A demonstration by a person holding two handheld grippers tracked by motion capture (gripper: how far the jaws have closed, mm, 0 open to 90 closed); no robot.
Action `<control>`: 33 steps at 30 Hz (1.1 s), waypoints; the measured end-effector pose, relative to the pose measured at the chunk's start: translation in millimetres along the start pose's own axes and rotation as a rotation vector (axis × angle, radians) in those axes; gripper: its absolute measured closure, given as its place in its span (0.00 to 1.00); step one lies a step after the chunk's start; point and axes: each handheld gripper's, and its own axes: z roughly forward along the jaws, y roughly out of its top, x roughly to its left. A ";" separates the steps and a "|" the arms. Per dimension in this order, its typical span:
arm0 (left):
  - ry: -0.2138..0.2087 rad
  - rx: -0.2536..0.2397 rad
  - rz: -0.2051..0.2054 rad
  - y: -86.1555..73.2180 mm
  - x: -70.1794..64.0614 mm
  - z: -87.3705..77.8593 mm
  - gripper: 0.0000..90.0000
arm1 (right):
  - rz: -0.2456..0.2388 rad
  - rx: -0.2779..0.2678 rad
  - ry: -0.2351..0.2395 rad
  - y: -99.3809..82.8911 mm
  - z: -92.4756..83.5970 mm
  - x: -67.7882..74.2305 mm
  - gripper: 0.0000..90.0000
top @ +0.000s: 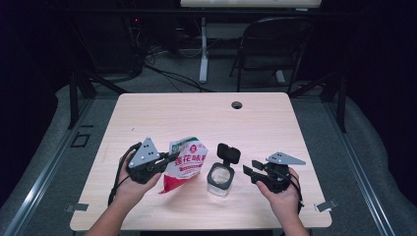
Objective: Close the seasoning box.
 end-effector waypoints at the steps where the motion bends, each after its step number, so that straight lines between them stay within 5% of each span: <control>1: 0.001 -0.001 -0.003 -0.8 0.9 0.1 1.00 | -0.003 -0.002 0.000 1.0 -1.6 1.0 0.62; 6: 0.026 0.015 -0.001 -3.5 2.6 -2.2 1.00 | -0.030 -0.050 0.009 9.9 -11.3 8.9 0.62; 8: 0.056 0.050 0.031 -6.3 -0.4 -2.5 1.00 | -0.048 -0.069 0.011 15.5 -16.7 13.4 0.62; 15: 0.081 0.083 0.016 -16.8 -1.8 -5.8 1.00 | -0.097 -0.115 0.059 33.9 -24.1 30.7 0.62; 24: 0.053 0.099 -0.054 -38.6 -3.2 -11.1 1.00 | -0.217 -0.068 0.179 45.9 7.7 74.7 0.63; 33: 0.034 0.078 -0.070 -44.7 -13.4 -18.8 1.00 | -0.256 0.009 0.260 46.2 39.5 96.0 0.61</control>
